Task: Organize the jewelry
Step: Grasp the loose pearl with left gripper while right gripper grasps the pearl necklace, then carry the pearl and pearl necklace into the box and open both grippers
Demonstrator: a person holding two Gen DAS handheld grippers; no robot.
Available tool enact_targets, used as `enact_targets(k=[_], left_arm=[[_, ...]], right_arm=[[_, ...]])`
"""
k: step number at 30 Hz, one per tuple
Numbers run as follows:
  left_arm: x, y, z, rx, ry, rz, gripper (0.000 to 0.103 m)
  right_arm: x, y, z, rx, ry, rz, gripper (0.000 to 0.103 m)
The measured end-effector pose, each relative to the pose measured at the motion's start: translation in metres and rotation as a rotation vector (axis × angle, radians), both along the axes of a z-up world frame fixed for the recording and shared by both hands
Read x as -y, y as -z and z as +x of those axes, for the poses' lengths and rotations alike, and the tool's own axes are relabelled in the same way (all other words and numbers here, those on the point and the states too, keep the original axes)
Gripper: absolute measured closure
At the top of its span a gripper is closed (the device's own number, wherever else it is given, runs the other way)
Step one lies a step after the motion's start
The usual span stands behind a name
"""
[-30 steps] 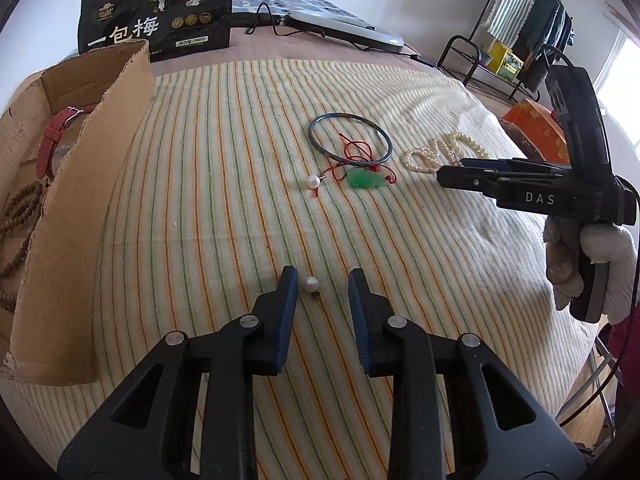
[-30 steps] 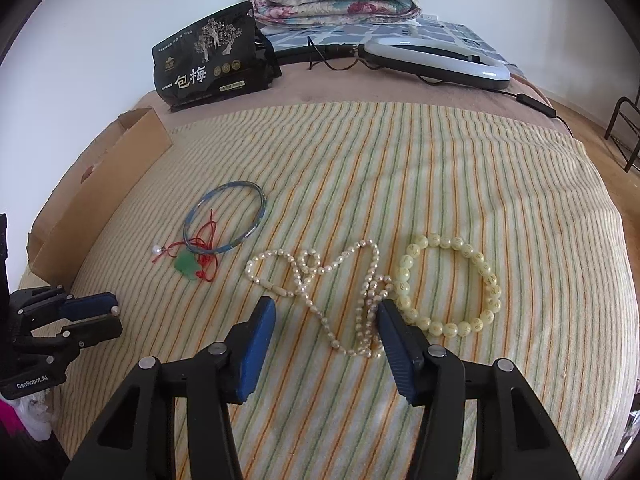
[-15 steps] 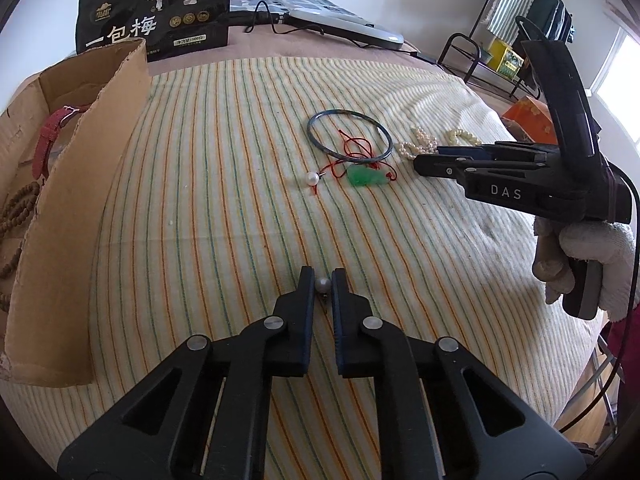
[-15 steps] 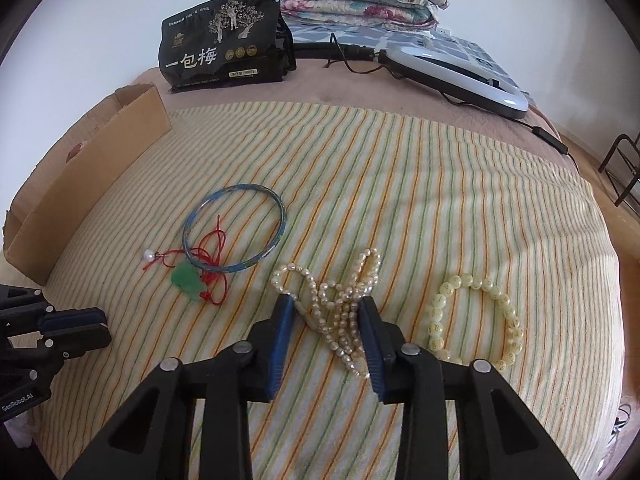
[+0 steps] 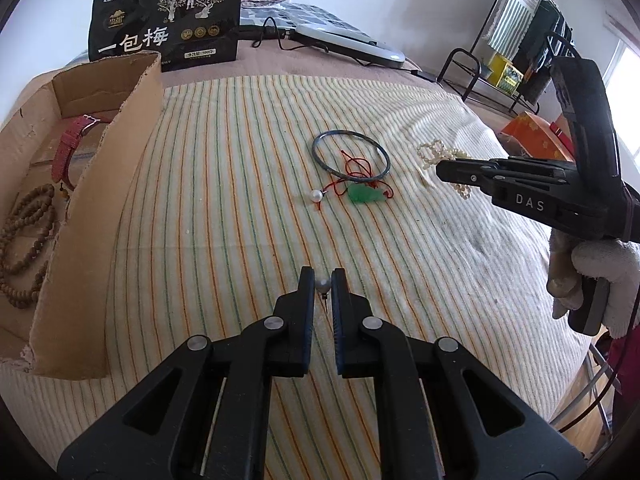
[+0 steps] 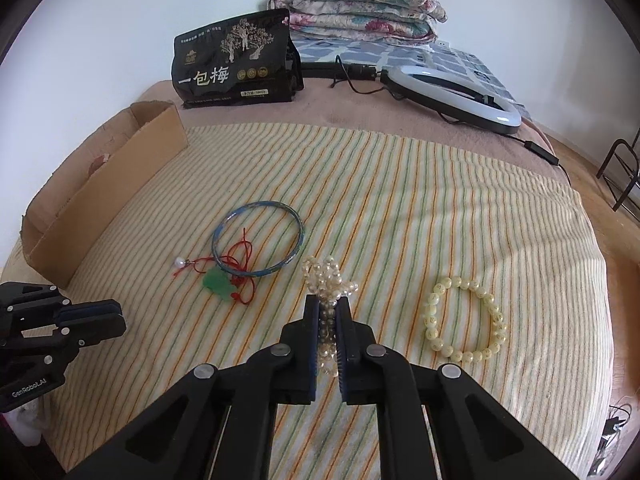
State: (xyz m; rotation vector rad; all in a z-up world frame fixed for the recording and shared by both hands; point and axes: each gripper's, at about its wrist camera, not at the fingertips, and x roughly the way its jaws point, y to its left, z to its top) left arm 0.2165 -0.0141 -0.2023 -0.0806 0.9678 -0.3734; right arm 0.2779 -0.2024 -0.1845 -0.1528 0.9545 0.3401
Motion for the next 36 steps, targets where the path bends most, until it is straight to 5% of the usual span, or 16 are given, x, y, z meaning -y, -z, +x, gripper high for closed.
enact_targets(k=[20, 36], left_arm=[[-0.027, -0.066, -0.021, 0.15, -0.077, -0.067, 0.097], [-0.102, -0.128, -0.026, 0.311, -0.216, 0.014, 0.097]], right_arm=[[0.007, -0.09, -0.04, 0.139, 0.002, 0.069, 0.098], [-0.058, -0.132, -0.042, 0.209, -0.102, 0.143, 0.098]])
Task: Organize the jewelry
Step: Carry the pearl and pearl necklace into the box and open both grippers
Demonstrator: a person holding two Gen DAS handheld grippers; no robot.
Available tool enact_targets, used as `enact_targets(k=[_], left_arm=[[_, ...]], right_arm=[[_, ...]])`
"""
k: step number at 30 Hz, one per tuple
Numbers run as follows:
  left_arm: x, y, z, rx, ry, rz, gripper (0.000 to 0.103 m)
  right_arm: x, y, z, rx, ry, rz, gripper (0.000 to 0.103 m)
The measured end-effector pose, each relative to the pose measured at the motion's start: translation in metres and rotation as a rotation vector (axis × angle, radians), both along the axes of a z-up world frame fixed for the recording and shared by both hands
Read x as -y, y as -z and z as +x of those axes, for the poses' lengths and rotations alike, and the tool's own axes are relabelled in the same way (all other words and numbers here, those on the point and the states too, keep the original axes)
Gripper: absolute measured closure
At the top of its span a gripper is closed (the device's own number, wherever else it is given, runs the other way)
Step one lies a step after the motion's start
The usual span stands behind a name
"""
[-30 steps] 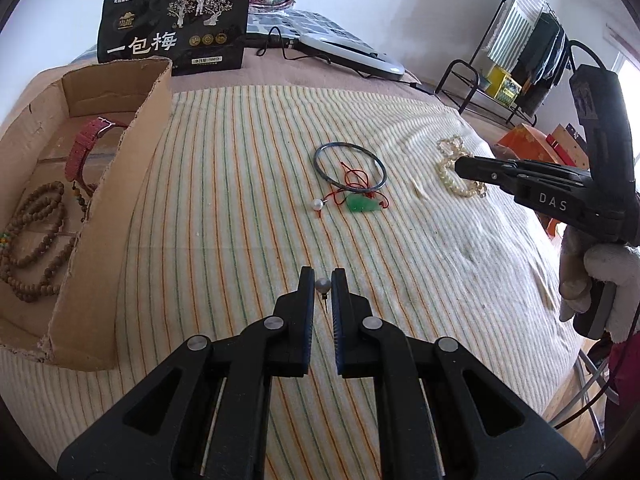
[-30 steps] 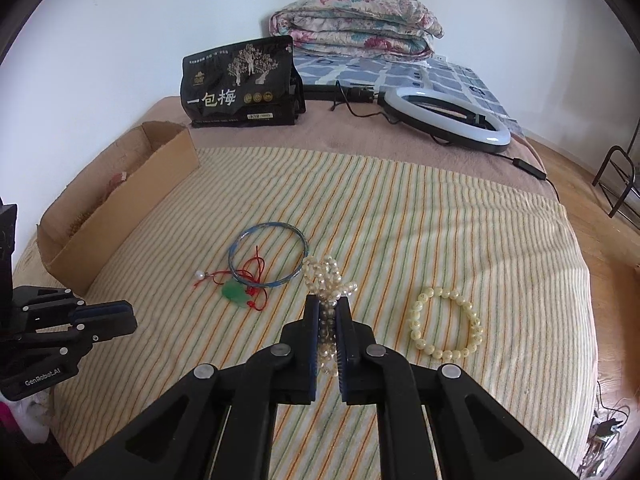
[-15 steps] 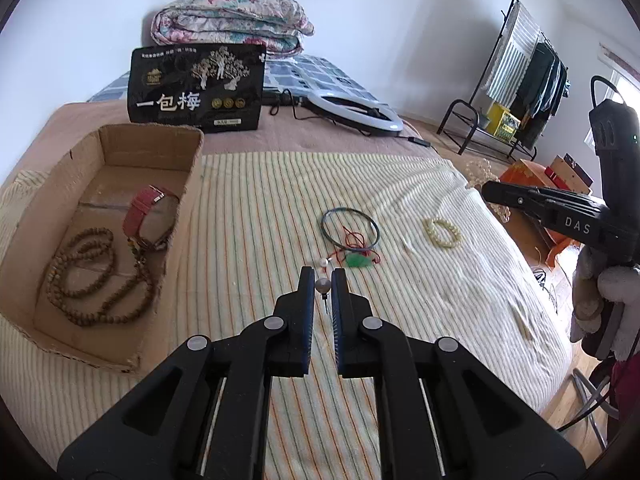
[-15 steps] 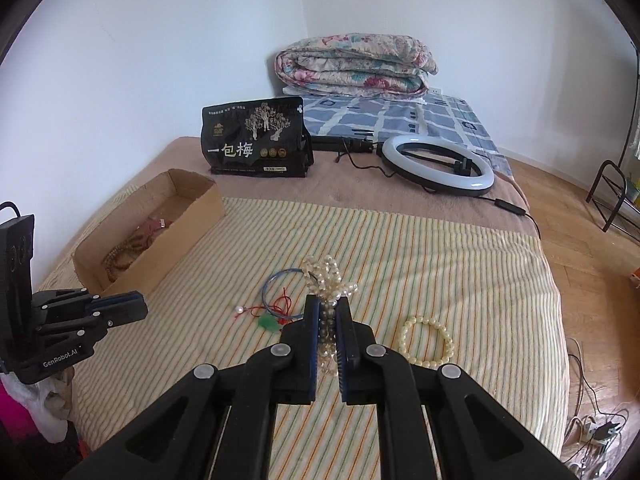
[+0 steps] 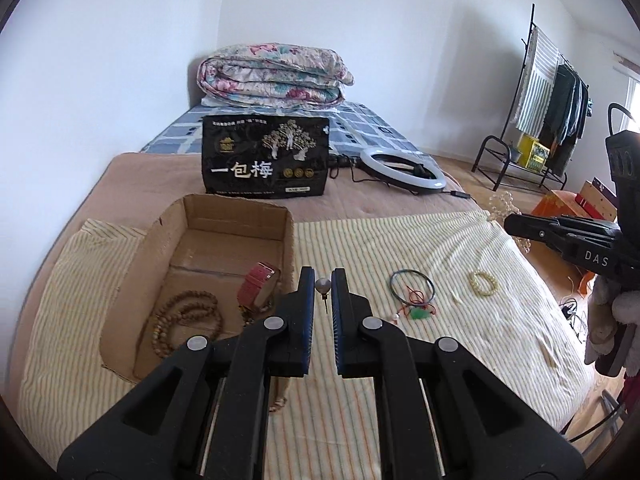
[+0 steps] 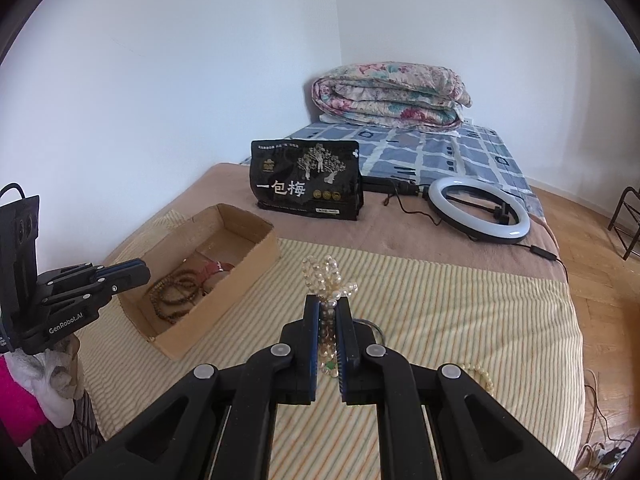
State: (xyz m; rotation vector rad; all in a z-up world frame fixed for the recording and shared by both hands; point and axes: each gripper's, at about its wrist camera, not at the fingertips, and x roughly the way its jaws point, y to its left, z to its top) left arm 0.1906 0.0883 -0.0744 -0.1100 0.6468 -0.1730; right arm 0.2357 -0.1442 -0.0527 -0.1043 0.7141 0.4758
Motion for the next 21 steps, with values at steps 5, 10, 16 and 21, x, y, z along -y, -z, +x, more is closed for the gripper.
enact_targets(k=[5, 10, 16, 21], left_arm=[[-0.026, -0.009, 0.0, 0.024, -0.054, 0.006, 0.097], [-0.048, -0.013, 0.0, 0.034, -0.092, 0.006, 0.097], [-0.068, -0.013, -0.001, 0.037, -0.125, -0.003, 0.097], [-0.078, -0.012, 0.0, 0.033, -0.139, -0.012, 0.097]], right_arm=[[-0.031, -0.007, 0.004, 0.016, -0.037, 0.002, 0.098], [-0.062, -0.009, 0.012, 0.018, -0.075, -0.001, 0.098], [-0.097, -0.005, 0.025, 0.005, -0.117, 0.003, 0.098], [-0.124, 0.001, 0.031, -0.006, -0.158, -0.009, 0.098]])
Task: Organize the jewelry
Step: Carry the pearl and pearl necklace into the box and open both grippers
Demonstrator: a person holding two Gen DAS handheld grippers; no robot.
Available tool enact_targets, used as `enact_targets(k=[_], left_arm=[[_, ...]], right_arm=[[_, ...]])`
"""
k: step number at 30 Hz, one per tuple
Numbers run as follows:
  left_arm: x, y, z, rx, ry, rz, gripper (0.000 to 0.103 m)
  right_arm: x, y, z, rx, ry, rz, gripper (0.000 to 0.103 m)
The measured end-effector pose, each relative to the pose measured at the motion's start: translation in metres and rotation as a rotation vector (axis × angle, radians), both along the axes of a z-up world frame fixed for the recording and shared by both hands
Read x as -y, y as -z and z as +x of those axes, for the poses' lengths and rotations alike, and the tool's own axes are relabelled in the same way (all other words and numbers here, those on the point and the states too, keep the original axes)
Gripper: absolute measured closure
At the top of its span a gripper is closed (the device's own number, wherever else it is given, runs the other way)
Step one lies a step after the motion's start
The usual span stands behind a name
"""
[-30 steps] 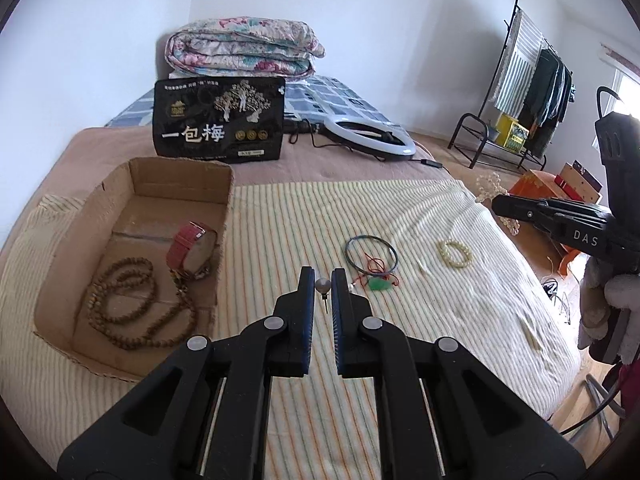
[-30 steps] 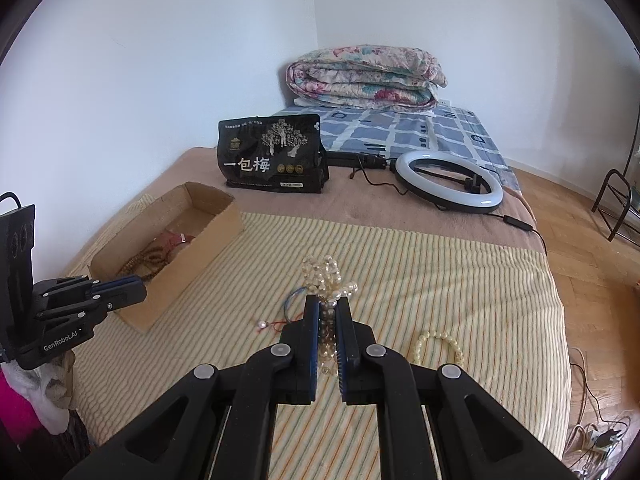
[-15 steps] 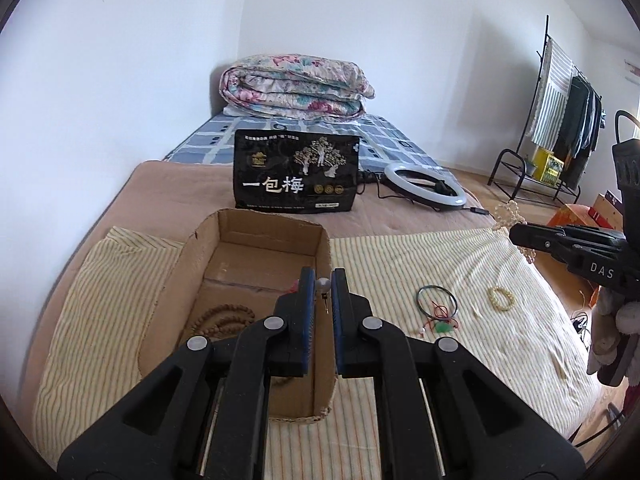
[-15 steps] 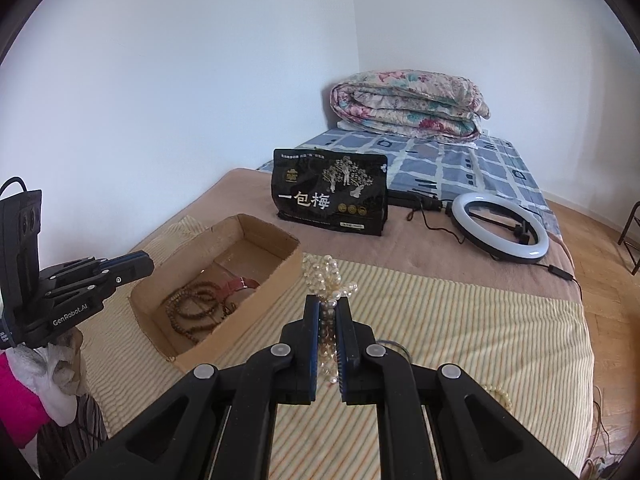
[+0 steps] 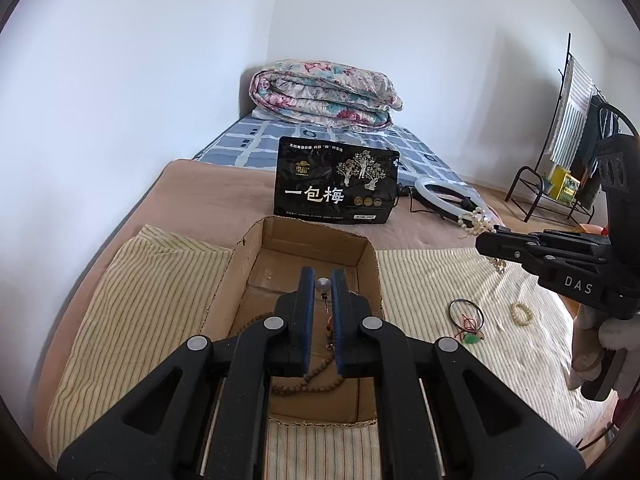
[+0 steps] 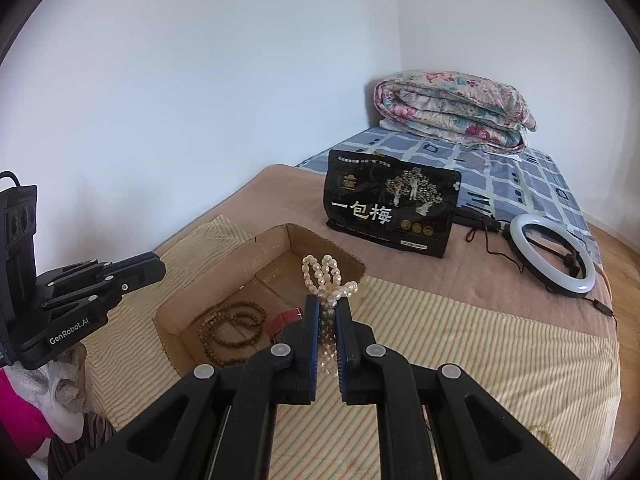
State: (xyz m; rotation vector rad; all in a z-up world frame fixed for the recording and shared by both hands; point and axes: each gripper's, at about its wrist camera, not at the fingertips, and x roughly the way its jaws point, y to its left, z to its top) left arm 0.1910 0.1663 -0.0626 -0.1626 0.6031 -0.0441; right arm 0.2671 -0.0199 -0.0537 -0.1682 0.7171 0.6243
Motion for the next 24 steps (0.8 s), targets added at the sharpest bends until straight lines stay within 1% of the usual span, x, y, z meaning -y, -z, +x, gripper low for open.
enact_targets(k=[10, 20, 24], left_arm=[[-0.01, 0.011, 0.003, -0.02, -0.003, 0.011, 0.097], [-0.015, 0.022, 0.008, -0.043, 0.001, 0.009, 0.097], [-0.015, 0.023, 0.009, -0.046, -0.002, 0.007, 0.097]], right_arm=[[-0.041, 0.02, 0.008, -0.042, -0.053, -0.017, 0.098], [-0.058, 0.039, 0.022, -0.096, -0.065, 0.008, 0.098], [-0.061, 0.044, 0.026, -0.12, -0.067, 0.034, 0.098]])
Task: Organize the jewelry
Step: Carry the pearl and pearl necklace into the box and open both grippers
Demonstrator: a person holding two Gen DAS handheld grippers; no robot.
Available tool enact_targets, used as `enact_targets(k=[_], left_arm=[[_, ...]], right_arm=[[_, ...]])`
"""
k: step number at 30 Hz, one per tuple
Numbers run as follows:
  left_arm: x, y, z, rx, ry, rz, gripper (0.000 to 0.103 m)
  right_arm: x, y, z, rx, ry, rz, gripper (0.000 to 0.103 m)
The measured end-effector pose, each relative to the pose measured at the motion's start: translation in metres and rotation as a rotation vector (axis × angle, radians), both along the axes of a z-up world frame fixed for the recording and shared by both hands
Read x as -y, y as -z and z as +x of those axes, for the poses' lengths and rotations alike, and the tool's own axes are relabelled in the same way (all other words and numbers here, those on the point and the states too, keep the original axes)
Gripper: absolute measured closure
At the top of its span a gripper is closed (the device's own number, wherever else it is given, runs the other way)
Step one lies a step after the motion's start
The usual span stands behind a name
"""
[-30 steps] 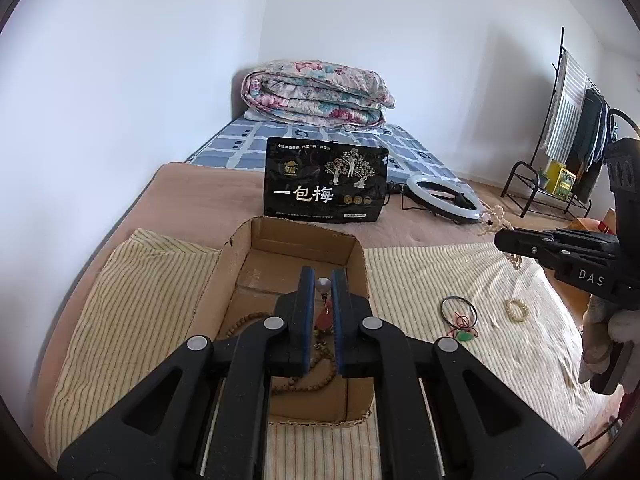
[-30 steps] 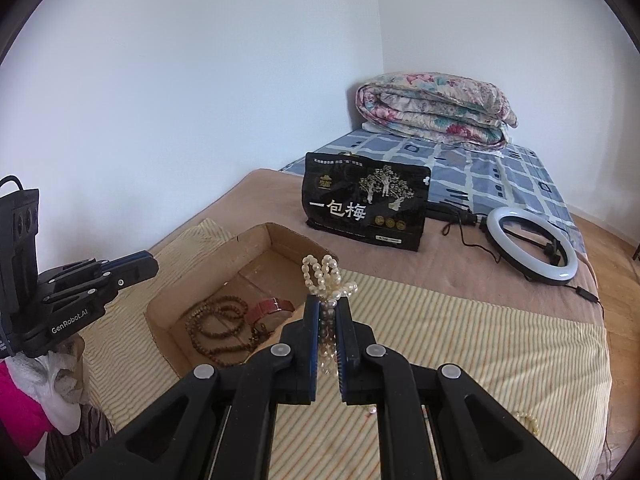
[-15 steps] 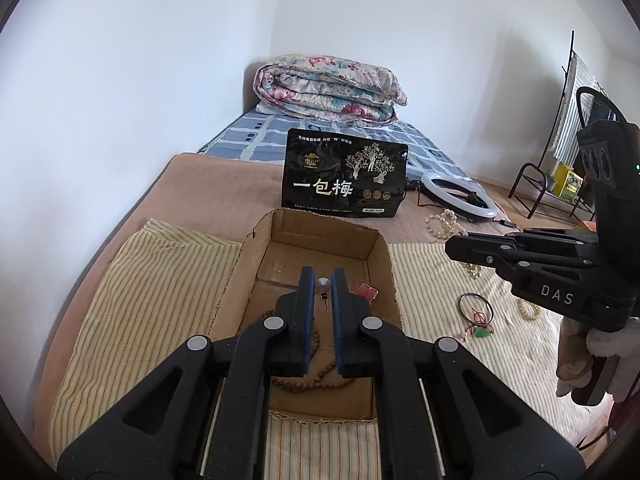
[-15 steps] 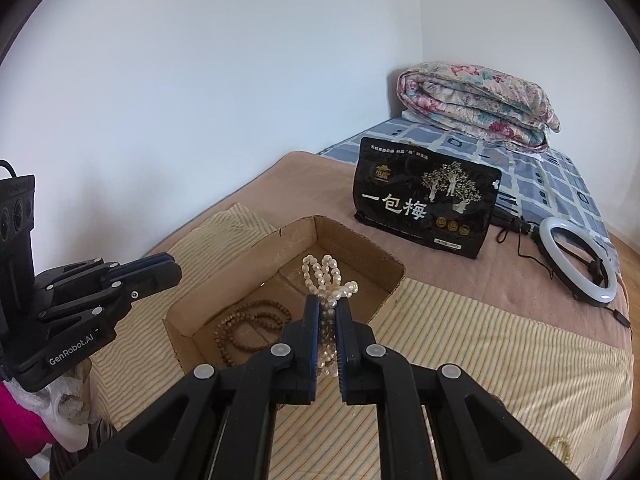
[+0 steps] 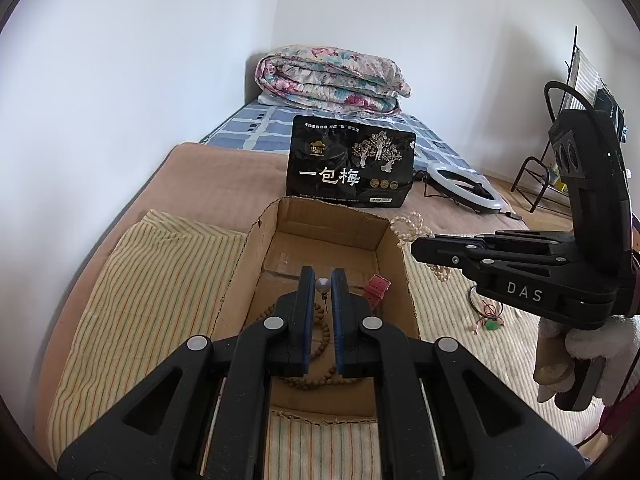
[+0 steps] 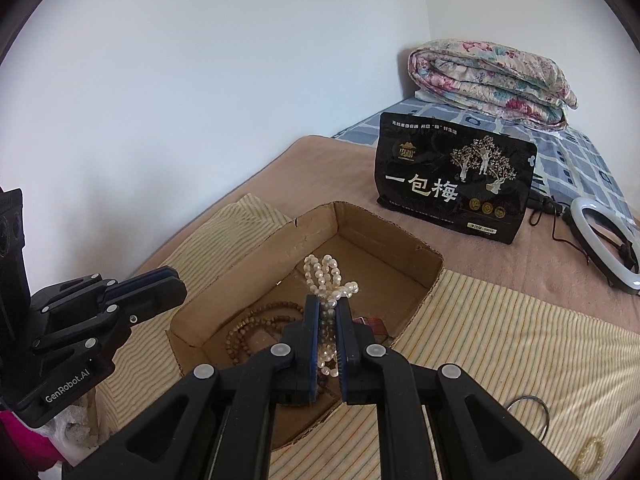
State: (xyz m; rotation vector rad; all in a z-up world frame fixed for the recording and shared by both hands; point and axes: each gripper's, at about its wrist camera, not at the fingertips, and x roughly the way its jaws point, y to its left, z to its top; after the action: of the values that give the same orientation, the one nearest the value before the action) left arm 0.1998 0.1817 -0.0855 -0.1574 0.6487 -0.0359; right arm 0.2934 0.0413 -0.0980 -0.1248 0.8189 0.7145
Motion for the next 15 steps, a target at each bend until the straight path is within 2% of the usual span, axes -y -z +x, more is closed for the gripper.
enact_targets(k=[6, 7, 9, 11, 12, 14, 15], left_arm=[[-0.002, 0.003, 0.003, -0.013, -0.009, -0.001, 0.097], [-0.002, 0.004, 0.003, -0.018, -0.01, 0.0, 0.097], [-0.002, 0.005, 0.004, -0.02, -0.012, 0.001, 0.097], [-0.003, 0.006, 0.005, -0.031, -0.017, -0.003, 0.097], [-0.004, 0.006, 0.006, -0.035, -0.017, -0.006, 0.096], [-0.005, 0.007, 0.006, -0.041, -0.024, -0.007, 0.076], [-0.005, 0.008, 0.005, -0.038, -0.031, -0.007, 0.055]], right_arm=[[-0.007, 0.004, 0.001, -0.007, -0.02, 0.012, 0.097], [-0.008, 0.004, 0.001, -0.004, -0.02, 0.008, 0.095], [-0.01, 0.005, 0.001, -0.006, -0.031, 0.01, 0.087], [-0.011, 0.003, -0.001, 0.011, -0.02, -0.004, 0.068], [-0.011, 0.003, -0.002, 0.021, -0.011, -0.012, 0.063], [-0.01, 0.001, -0.003, 0.034, 0.003, -0.014, 0.044], [-0.009, 0.0, -0.004, 0.041, 0.013, -0.015, 0.04]])
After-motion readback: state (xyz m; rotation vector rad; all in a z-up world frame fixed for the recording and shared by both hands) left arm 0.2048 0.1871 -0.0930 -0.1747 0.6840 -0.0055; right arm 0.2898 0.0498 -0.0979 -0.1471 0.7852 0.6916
